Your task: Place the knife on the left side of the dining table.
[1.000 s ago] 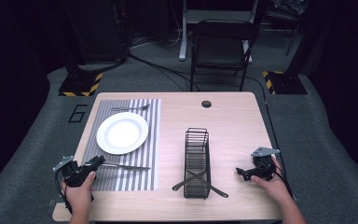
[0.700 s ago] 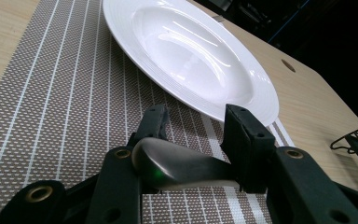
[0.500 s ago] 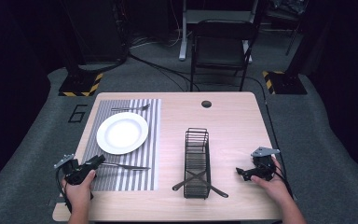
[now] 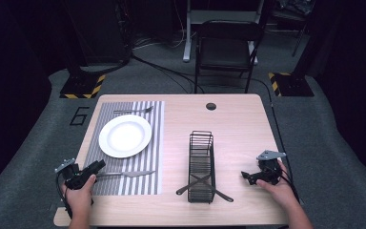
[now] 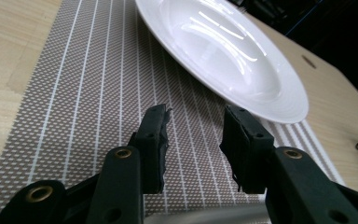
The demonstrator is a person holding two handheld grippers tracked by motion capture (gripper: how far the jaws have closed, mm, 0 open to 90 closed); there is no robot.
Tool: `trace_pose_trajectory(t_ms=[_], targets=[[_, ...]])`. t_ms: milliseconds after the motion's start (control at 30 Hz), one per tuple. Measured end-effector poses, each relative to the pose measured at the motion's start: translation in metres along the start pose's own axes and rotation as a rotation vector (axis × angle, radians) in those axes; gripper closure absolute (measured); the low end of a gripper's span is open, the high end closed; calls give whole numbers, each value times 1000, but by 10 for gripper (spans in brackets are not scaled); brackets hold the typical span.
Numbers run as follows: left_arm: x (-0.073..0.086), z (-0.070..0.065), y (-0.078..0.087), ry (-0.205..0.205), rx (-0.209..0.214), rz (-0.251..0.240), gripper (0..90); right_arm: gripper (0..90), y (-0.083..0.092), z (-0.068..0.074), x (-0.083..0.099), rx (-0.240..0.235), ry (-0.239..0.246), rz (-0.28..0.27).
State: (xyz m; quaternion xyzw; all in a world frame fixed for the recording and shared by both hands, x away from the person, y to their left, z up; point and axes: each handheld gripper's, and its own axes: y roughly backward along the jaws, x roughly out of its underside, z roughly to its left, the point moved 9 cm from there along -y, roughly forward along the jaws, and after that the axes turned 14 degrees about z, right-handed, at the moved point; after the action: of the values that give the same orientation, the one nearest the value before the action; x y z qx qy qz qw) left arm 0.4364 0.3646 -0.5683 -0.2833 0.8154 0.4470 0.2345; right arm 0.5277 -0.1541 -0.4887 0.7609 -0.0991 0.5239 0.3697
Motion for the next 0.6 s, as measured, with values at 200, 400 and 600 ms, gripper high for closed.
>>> trace_pose_trajectory(t_ms=[200, 400, 600], targets=[[2, 0, -1, -23, -30, 17, 602, 0, 0, 0, 0, 1, 1, 0], [0, 0, 1, -22, -45, 10, 590, 0, 0, 0, 0, 1, 1, 0], [-1, -3, 8, -25, -80, 15, 542, 0, 0, 0, 0, 1, 1, 0]])
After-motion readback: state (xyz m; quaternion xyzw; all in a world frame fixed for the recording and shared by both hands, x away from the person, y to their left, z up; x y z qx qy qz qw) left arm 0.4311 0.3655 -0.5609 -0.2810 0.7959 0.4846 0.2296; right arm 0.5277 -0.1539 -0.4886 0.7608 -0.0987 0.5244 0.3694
